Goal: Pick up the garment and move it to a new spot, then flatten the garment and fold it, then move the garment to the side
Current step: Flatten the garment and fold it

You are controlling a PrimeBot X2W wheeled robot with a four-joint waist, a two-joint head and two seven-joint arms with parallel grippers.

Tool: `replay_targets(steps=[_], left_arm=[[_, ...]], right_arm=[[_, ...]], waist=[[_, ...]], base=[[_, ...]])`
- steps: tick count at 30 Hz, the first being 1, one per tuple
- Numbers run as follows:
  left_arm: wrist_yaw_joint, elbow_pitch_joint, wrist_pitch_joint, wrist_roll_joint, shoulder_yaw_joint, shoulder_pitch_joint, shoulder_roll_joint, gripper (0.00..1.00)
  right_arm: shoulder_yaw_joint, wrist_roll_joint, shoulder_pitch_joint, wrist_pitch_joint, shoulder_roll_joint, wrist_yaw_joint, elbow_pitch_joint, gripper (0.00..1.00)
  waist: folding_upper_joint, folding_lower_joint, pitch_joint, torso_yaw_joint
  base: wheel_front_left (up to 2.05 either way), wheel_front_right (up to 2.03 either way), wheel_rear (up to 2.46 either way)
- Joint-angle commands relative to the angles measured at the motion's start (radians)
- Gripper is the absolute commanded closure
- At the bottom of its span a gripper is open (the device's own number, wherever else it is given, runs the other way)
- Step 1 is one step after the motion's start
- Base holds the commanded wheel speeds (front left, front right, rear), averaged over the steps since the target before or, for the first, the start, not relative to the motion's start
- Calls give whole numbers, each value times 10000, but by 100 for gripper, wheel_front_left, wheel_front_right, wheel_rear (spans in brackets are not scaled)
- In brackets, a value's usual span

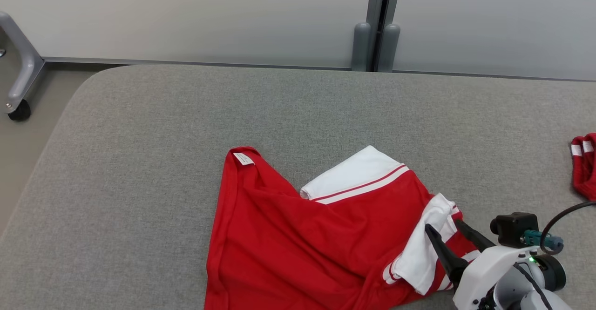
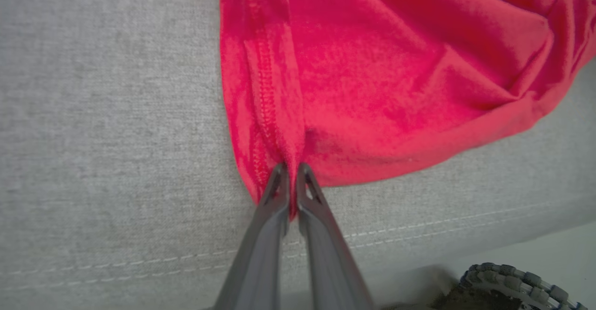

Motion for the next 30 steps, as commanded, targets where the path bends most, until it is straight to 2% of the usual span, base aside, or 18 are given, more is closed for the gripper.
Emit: replay_targets(steps=[1, 3, 7, 8, 9, 10, 11, 20, 25, 30], left_arm=[[-17, 61, -43, -41, -1, -275, 41, 93], [-16, 146, -46, -72, -73, -416, 30, 100], [-43, 384, -119, -153, -182, -756, -4, 100], [-51, 442, -125, -194, -216, -832, -15, 100], [-61, 491, -133, -208, -268, -903, -18, 100], [-64, 545, -150, -219, -310, -971, -11, 100], [-69, 586, -202, -238, -330, -1035, -4, 100], [-23, 667, -533, -516, -193, -924, 120, 100], [128, 268, -666, -714, 13, -604, 157, 100], [316, -320, -726, -852, 210, -340, 248, 100]], right_arm=[[-29, 70, -225, -8, -1, -4, 43, 0], [23, 88, -368, 91, -7, -4, 116, 0], [231, 124, -782, 375, 10, -4, 459, 0], [344, 182, -873, 463, 31, -4, 539, 4], [445, 205, -973, 538, 6, -4, 610, 52], [505, 248, -1062, 532, -33, -4, 667, 84], [558, 399, -1121, 494, -9, -4, 693, 100], [346, 1123, -621, 131, -562, -4, 2, 100], [-210, 1392, 125, 244, -1145, -4, -924, 100], [-828, 1495, 995, 544, -1424, -4, -1833, 100]], waist=[[0, 0, 55, 28], [0, 0, 159, 78], [0, 0, 339, 162], [0, 0, 372, 183], [0, 0, 404, 207], [0, 0, 424, 230], [0, 0, 429, 251], [0, 0, 141, 201], [0, 0, -111, -21], [0, 0, -396, -199]], base=[[0, 0, 0], [0, 0, 0], [0, 0, 0], [0, 0, 0], [0, 0, 0], [0, 0, 0], [0, 0, 0], [0, 0, 0], [0, 0, 0], [0, 0, 0]])
